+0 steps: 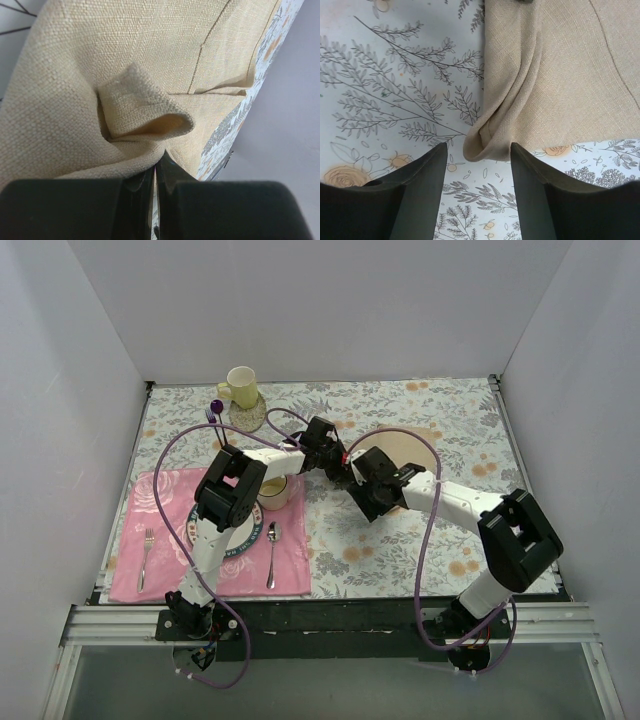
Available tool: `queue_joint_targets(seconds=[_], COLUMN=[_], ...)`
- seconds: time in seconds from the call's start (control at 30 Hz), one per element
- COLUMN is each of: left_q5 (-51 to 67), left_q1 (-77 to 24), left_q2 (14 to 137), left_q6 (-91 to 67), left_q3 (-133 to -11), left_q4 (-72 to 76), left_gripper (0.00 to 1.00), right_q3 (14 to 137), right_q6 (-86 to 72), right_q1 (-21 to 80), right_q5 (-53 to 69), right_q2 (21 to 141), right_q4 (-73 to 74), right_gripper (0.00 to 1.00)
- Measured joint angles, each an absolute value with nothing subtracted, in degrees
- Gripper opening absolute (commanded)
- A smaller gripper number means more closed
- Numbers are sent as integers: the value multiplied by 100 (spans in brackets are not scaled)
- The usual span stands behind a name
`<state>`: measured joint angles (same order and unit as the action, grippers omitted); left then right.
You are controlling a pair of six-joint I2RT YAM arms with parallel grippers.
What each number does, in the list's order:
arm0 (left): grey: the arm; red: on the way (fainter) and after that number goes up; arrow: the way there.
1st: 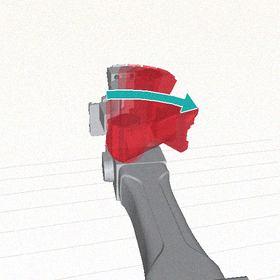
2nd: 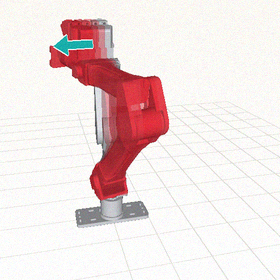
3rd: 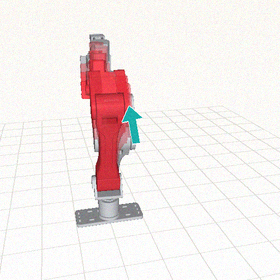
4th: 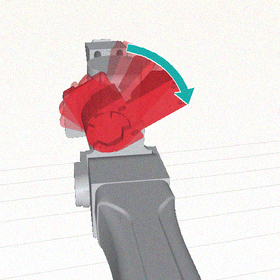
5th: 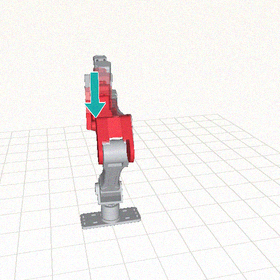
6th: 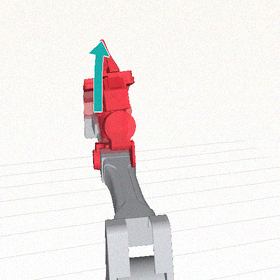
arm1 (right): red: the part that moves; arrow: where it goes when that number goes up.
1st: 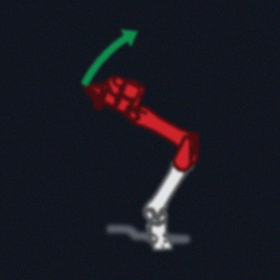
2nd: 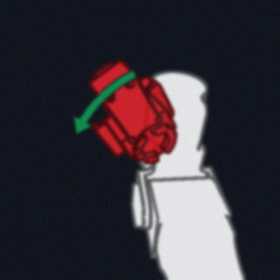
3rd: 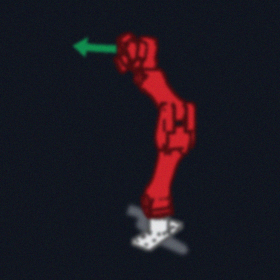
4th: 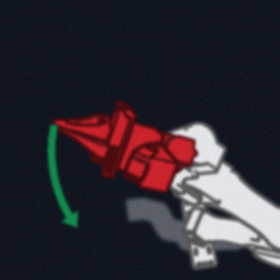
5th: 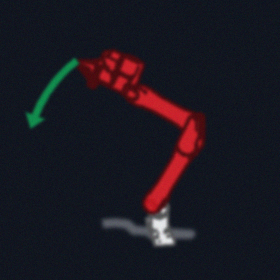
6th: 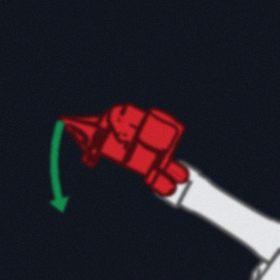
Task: Fold the napkin, place the utensils inside, and roll it up
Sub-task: Roll the napkin with the utensil
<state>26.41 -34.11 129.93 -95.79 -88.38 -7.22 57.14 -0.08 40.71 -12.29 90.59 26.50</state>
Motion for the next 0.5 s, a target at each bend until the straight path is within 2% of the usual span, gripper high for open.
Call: queue_joint_targets(seconds=[0.23, 0.37, 0.5], left_q5=[2644, 2641, 2644], left_q1=[-3409, -3409, -3409], left_q2=[12997, 12997, 12999], left_q6=[-9579, -9579, -9577], left_q3=[-8847, -8851, -8855], left_q4=[-738, -744, -749], left_gripper=[0, 0, 0], right_q3=[5830, 5944, 6053], right_q6=[-3, 8, -5], right_q1=[4174, 4211, 4213], right_q5=[-1820, -2027, -2071], right_q2=[9697, 9747, 9747], right_q4=[2602, 2565, 2530], right_gripper=[56, 49, 48])
